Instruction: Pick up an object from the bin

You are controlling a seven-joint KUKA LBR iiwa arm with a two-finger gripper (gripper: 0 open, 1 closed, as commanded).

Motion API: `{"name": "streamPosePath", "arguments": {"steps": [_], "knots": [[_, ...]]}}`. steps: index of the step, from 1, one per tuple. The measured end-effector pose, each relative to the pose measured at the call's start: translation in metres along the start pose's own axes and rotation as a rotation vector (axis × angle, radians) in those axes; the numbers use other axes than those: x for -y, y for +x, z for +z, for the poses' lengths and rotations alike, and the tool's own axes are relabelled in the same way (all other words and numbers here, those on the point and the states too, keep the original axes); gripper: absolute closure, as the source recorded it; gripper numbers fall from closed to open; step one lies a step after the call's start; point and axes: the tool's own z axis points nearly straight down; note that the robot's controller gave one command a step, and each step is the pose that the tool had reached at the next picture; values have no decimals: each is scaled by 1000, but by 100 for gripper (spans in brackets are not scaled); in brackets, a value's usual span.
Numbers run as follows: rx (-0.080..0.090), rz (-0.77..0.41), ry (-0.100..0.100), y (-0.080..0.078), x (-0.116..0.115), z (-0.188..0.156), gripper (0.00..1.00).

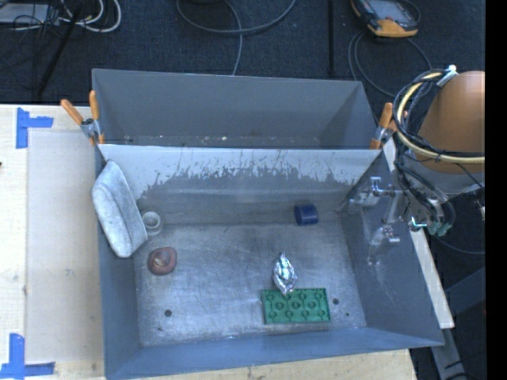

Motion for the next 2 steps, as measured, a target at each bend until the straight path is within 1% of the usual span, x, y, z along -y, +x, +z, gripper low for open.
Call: {"name": "streamPosePath", "arguments": {"steps": [1, 2], "knots": [[16, -167, 3, 69, -76, 150, 0], [9, -51, 1, 76, -74, 121, 0]]}}
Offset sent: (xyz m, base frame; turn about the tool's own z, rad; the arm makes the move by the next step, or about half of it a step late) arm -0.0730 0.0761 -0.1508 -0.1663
